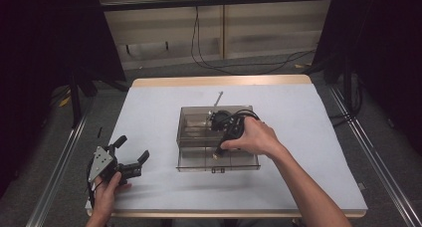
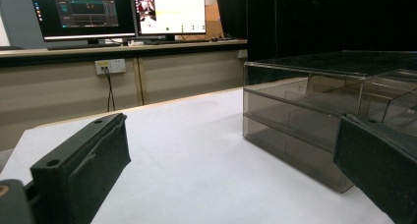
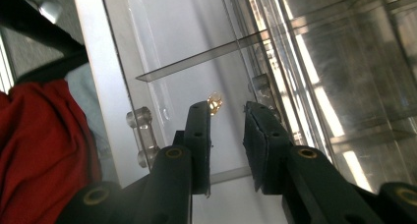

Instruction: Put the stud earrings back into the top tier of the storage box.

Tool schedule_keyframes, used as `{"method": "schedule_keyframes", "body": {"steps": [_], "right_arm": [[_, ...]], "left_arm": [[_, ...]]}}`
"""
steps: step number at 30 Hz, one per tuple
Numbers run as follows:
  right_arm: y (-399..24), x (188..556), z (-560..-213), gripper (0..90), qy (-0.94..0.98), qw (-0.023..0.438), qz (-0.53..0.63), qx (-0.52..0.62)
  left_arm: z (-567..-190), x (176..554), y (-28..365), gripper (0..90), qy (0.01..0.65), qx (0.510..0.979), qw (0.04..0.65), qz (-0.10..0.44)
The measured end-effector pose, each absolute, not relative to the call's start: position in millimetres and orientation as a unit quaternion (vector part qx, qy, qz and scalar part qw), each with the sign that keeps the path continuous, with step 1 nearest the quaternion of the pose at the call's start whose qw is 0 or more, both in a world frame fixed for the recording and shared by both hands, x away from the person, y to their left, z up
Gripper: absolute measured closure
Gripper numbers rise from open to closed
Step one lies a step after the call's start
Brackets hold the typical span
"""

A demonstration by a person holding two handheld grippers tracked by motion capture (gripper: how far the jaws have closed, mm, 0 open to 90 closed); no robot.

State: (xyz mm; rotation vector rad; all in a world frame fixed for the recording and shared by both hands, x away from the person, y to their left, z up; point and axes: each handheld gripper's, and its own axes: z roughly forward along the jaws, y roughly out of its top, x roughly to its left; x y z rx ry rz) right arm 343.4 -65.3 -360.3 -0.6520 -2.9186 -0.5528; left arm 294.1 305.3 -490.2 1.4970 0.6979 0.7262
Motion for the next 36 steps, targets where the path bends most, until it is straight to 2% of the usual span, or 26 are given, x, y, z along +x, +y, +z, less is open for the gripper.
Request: {"method": "schedule_keyframes", "body": {"steps": [10, 20, 22, 30, 36], "right_arm": [[-100.4, 325.6, -354.4, 70.7, -0.935, 0.026, -0.283, -0.21], [-154.0, 308.7, -346.6, 70.4, -0.894, -0.013, -0.388, -0.224], [-162.2, 306.1, -346.1, 70.4, -0.888, -0.029, -0.397, -0.23], [-191.7, 301.6, -357.0, 65.9, -0.862, -0.038, -0.429, -0.268], [-227.7, 297.7, -356.6, 66.2, -0.84, -0.065, -0.443, -0.306]], "left_arm": [[-490.2, 294.0, 305.0, 0.6, 0.304, 0.651, 0.621, 0.313], [-490.3, 294.1, 304.8, 0.6, 0.305, 0.65, 0.622, 0.313], [-490.3, 294.0, 304.7, 0.6, 0.305, 0.65, 0.622, 0.313], [-490.1, 294.1, 305.6, 0.6, 0.302, 0.652, 0.619, 0.318], [-490.3, 294.1, 304.8, 0.6, 0.305, 0.65, 0.622, 0.313]]}}
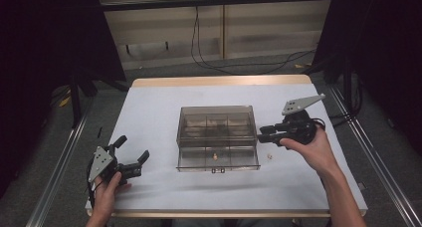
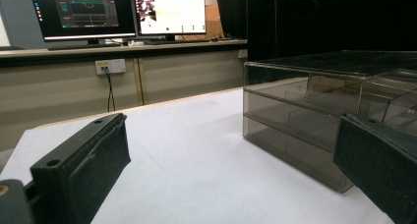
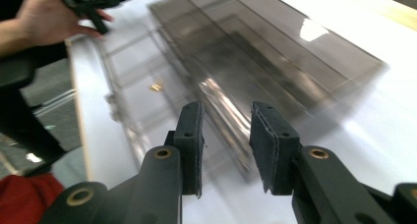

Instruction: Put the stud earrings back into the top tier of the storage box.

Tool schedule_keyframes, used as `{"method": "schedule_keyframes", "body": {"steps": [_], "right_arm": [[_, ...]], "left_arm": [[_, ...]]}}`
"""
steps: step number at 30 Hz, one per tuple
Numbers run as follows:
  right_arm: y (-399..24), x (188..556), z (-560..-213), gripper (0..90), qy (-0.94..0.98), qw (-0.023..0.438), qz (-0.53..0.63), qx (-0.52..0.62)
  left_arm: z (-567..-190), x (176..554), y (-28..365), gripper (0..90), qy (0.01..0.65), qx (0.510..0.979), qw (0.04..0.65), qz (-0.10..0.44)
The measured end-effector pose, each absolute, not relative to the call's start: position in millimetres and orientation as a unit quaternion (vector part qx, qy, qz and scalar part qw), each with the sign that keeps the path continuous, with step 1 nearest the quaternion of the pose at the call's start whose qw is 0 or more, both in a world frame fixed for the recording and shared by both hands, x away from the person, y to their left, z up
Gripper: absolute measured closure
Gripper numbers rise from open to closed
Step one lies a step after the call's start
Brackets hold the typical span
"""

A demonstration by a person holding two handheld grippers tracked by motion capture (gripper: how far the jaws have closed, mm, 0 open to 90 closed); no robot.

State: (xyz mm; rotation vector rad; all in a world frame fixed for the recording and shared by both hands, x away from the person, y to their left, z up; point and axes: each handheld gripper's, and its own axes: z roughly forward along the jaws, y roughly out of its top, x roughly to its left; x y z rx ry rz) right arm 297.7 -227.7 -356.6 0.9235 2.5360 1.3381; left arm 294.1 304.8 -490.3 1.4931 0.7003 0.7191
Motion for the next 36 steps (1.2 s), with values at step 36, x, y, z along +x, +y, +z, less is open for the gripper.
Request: {"method": "schedule_keyframes", "body": {"steps": [36], "right_arm": [[-221.9, 326.8, -433.6, 65.8, 0.902, 0.026, 0.203, 0.379]], "left_arm": [[-490.3, 294.0, 304.6, 0.6, 0.305, 0.651, 0.621, 0.313]]}}
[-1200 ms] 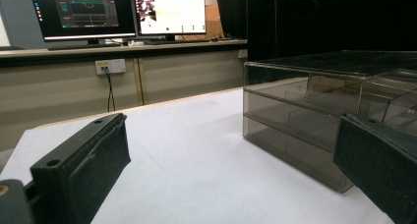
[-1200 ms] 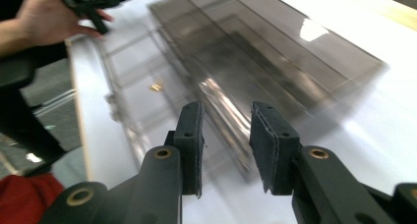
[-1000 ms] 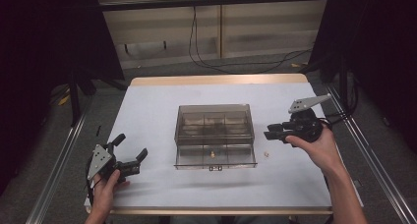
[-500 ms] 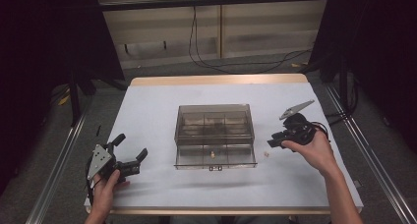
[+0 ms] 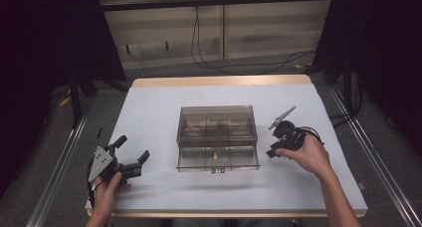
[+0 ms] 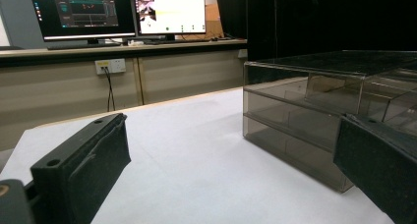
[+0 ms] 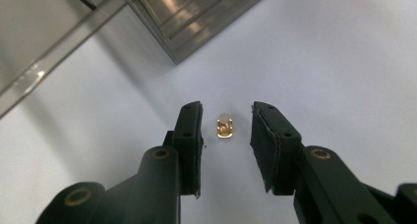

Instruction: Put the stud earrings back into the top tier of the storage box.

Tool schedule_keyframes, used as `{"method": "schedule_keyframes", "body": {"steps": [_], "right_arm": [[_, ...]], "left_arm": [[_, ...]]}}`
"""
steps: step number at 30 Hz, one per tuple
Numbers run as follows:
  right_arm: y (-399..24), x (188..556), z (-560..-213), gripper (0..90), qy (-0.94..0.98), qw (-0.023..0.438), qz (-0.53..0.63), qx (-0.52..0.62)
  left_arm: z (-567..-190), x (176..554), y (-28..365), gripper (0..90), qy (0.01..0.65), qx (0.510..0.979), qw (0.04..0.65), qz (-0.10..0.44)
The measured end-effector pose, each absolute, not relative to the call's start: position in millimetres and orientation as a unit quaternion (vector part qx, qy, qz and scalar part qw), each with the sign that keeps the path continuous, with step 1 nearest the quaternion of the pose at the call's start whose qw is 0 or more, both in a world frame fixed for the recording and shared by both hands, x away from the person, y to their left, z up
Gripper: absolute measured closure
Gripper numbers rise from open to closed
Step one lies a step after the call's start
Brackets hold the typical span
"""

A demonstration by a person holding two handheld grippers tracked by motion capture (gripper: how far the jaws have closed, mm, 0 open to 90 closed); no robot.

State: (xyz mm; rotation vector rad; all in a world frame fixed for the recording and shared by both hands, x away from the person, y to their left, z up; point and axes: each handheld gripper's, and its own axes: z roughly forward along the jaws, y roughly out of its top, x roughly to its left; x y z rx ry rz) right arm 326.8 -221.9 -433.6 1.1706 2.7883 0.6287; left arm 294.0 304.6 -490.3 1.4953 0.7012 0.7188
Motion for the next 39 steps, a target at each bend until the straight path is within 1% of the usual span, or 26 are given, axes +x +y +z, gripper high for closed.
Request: {"method": "schedule_keyframes", "body": {"steps": [1, 12, 21, 22, 24, 32, 39], "right_arm": [[-220.9, 328.0, -435.3, 67.2, 0.905, 0.027, 0.196, 0.377], [-212.7, 331.9, -445.9, 69.9, 0.91, 0.017, 0.164, 0.379], [-210.4, 333.8, -450.8, 75.1, 0.915, 0.018, 0.148, 0.376], [-210.5, 333.8, -451.0, 76.2, 0.915, 0.02, 0.148, 0.374], [-210.3, 333.2, -450.8, 82.1, 0.916, 0.024, 0.146, 0.373], [-209.9, 330.5, -449.1, 82.2, 0.915, 0.02, 0.15, 0.373], [-219.1, 329.3, -446.8, 82.2, 0.907, 0.018, 0.18, 0.379]], "left_arm": [[-490.3, 294.1, 304.6, 0.6, 0.305, 0.651, 0.621, 0.313], [-490.2, 294.1, 304.6, 0.6, 0.305, 0.651, 0.621, 0.313], [-490.3, 294.0, 304.5, 0.6, 0.305, 0.651, 0.621, 0.313], [-490.3, 294.0, 304.5, 0.7, 0.305, 0.651, 0.621, 0.313], [-490.3, 294.1, 304.6, 0.6, 0.305, 0.651, 0.621, 0.313], [-490.3, 294.1, 304.7, 0.6, 0.305, 0.651, 0.621, 0.312], [-490.3, 294.1, 304.7, 0.6, 0.305, 0.651, 0.621, 0.312]]}}
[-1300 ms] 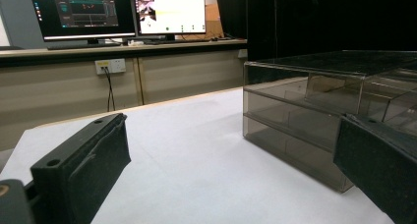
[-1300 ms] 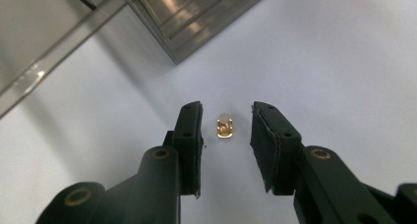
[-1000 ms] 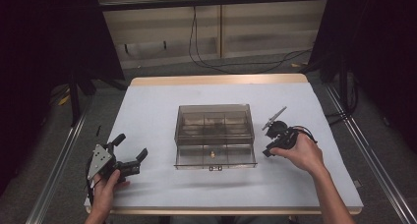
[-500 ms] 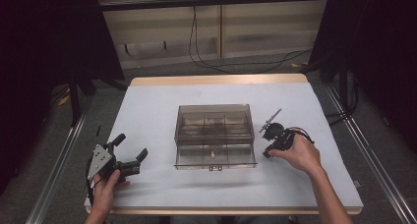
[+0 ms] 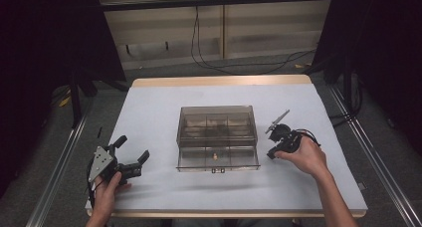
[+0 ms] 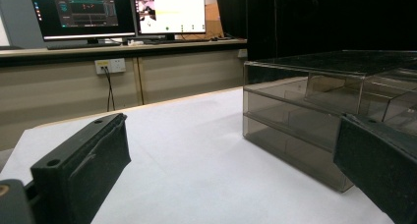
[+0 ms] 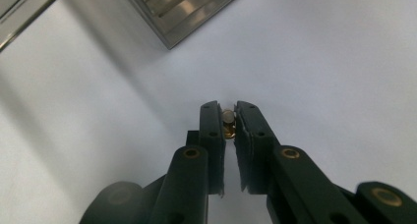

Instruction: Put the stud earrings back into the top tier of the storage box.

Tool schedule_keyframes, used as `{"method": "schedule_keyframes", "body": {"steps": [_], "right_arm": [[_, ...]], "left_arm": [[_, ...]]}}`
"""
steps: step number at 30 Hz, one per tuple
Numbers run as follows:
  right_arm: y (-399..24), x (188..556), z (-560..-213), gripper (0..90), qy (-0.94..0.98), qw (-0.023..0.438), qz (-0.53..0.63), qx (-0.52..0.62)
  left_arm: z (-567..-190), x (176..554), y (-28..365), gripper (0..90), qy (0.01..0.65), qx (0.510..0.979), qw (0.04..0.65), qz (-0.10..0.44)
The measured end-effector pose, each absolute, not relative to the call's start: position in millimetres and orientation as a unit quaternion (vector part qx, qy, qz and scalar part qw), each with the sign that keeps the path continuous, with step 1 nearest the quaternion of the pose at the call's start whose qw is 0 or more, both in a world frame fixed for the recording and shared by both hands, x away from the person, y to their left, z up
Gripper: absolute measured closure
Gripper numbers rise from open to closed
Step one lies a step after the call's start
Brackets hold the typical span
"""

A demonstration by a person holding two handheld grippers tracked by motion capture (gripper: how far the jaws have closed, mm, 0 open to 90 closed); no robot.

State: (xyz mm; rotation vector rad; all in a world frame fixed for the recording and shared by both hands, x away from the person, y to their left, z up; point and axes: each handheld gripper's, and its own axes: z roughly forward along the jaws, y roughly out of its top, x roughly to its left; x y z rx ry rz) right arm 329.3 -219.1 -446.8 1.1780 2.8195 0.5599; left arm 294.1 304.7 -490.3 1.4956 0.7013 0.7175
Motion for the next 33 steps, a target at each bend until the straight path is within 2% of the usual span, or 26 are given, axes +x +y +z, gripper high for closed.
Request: {"method": "schedule_keyframes", "body": {"steps": [16, 33], "right_arm": [[-241.6, 320.5, -416.6, 82.3, 0.87, 0.017, 0.302, 0.389], [-237.9, 310.6, -386.5, 82.2, 0.86, 0.027, 0.376, 0.345]], "left_arm": [[-490.3, 294.2, 304.7, 0.6, 0.305, 0.651, 0.621, 0.312], [-490.3, 294.1, 304.7, 0.6, 0.305, 0.651, 0.621, 0.313]]}}
